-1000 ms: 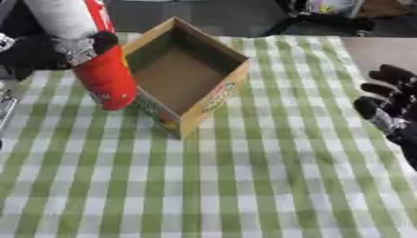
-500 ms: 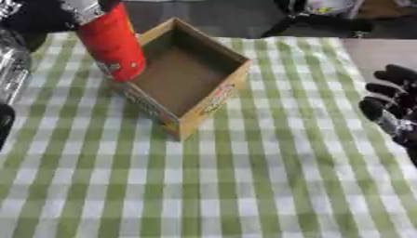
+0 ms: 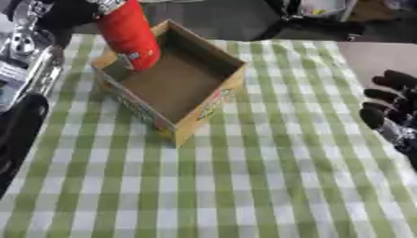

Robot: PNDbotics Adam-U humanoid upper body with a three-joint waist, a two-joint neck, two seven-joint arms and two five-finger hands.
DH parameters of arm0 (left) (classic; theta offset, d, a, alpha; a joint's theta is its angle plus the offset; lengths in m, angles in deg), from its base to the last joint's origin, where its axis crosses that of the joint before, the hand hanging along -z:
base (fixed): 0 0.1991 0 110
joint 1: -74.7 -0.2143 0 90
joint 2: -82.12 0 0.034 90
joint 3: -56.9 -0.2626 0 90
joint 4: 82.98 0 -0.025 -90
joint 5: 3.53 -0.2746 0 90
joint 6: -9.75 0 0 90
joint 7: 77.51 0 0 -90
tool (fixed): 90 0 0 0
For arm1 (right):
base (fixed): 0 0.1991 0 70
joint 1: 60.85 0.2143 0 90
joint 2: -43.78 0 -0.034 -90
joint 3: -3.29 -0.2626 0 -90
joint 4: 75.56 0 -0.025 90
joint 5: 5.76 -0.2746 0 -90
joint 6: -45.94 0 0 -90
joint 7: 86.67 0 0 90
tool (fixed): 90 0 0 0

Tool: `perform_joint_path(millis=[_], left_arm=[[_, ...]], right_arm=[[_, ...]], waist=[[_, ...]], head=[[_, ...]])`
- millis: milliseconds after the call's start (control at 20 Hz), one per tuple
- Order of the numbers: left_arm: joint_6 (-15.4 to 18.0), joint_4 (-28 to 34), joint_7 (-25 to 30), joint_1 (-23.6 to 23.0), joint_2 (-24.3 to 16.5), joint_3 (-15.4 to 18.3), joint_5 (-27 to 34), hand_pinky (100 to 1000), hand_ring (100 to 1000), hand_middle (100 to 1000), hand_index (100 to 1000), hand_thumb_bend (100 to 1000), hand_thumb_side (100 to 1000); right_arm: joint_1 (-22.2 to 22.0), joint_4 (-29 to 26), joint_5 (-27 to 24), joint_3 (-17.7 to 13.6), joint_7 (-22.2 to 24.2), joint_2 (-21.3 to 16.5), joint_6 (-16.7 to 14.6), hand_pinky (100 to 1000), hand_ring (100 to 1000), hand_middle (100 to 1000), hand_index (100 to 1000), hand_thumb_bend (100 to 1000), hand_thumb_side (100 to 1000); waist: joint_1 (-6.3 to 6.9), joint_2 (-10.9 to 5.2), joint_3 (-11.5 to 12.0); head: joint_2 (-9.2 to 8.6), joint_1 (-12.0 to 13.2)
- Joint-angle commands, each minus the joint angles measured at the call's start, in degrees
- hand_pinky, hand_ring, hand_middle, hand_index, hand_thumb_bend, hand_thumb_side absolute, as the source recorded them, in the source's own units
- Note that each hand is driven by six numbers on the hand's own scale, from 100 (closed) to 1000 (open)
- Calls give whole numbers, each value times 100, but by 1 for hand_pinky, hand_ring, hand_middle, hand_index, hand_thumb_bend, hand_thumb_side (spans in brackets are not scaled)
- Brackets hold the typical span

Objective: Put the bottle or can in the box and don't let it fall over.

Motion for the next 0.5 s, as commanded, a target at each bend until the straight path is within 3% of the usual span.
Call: perform_joint_path(millis=[50, 300, 500], left_arm=[[128, -149, -76, 174, 0, 102, -128, 149, 246, 159, 209, 134, 100], [357, -457, -89, 176, 54, 157, -427, 152, 256, 166, 215, 106, 100], [496, -627, -19, 156, 74, 194, -601, 258, 317, 218, 261, 150, 100]], right_arm=[[83, -105, -66, -14, 50, -86, -11, 792, 805, 798, 830, 597, 170], [157, -105, -74, 12, 83, -55, 3, 792, 804, 797, 830, 596, 169], [226, -105, -79, 41, 113, -33, 14, 792, 804, 797, 830, 596, 169]], waist=[[-2, -78, -47], [0, 7, -141], [9, 79, -206]], head=[[-117, 25], [-188, 110], [-257, 128]])
